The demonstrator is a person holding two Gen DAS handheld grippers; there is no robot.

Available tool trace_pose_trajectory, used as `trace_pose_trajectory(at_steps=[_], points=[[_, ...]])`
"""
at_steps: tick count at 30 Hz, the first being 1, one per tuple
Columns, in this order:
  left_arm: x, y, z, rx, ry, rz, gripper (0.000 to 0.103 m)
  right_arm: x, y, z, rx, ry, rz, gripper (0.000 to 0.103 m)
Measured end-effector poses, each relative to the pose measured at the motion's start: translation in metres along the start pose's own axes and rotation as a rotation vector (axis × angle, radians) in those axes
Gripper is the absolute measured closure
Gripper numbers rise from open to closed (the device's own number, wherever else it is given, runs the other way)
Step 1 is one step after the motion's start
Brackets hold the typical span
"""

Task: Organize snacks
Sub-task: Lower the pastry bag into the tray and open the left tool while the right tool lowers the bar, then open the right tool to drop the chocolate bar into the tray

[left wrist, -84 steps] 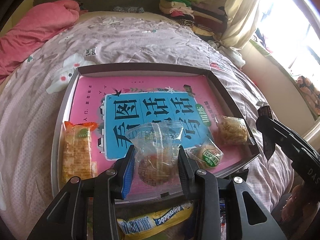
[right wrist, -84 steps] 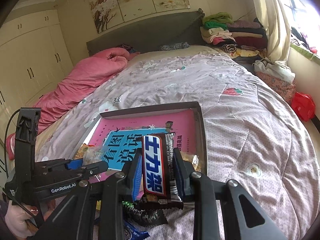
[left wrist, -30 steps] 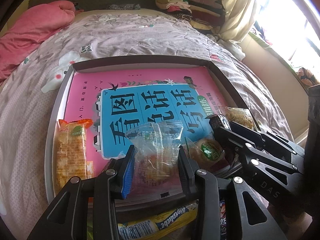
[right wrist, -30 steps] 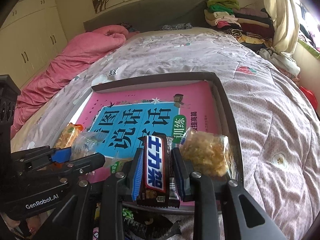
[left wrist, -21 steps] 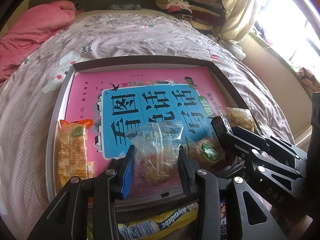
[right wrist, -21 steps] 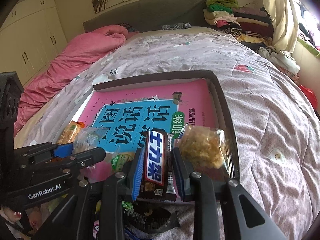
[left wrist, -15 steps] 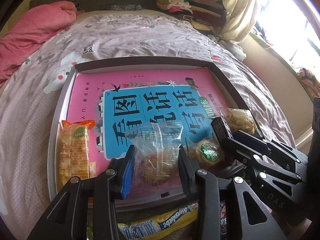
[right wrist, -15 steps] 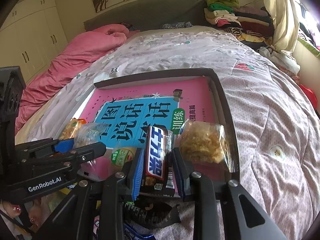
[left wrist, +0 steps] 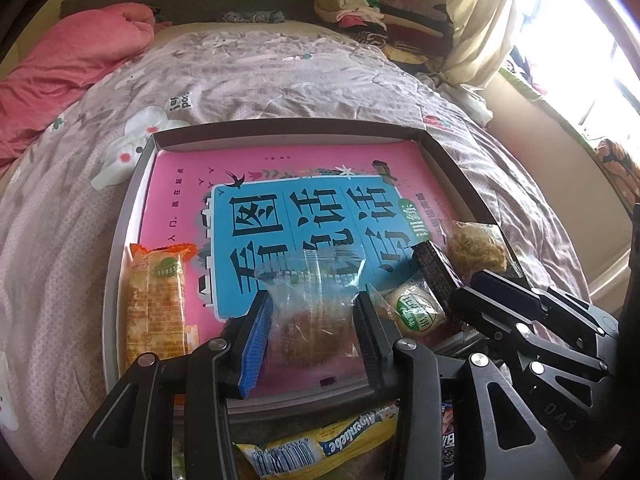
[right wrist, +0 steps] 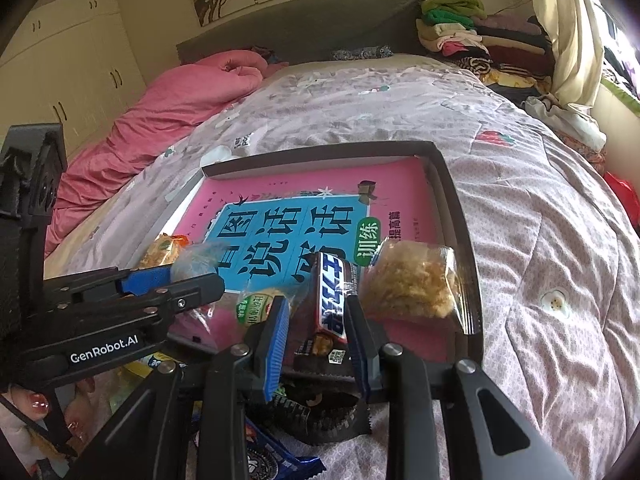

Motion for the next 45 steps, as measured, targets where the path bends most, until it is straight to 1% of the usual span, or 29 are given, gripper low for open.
trace_pose_trajectory(at_steps=[4,13,19,24,28,29,32,38,45], points=[[-0.001,0.001,0.000,0.001,0.002,0.001,0.059,-0.002,0.001,0.000,0.005,0.001,-0.002,0.074],[-0.010,0.004,-0.001,0.005,0.021,0.008,0.053,-0.003,0.002,0.000,0.013,0.000,-0.017,0.074],[-0.015,0.005,-0.001,0.007,0.025,0.002,0.049,-0.007,0.004,-0.003,0.021,0.009,-0.019,0.074],[-0.019,0.006,-0.001,0.014,0.031,-0.012,0.044,-0.009,0.004,-0.003,0.024,0.012,-0.013,0.074],[-0.022,0.006,-0.001,0.018,0.034,-0.021,0.043,-0.009,0.005,-0.003,0.025,0.013,-0.014,0.074],[-0.023,0.007,-0.001,0.019,0.036,-0.022,0.042,-0.010,0.005,-0.003,0.027,0.012,-0.015,0.074],[-0.026,0.006,-0.002,0.019,0.041,-0.027,0.034,-0.012,0.006,-0.004,0.031,0.014,-0.014,0.073],[-0.034,0.005,-0.003,0.021,0.052,-0.026,0.032,-0.016,0.009,-0.006,0.049,0.024,-0.018,0.066],[-0.047,-0.001,-0.003,0.011,0.067,-0.027,0.032,-0.023,0.013,-0.009,0.068,0.039,-0.022,0.055]])
Point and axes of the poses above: each gripper's, at about its wrist camera, not at the fingertips, and x roughly the way its jaws point, y to its right, z to its underside, the point moved 8 cm from there along x, roughly the way its jaws point, and after that the axes turned 11 degrees about -y, right-handed, at the moved point
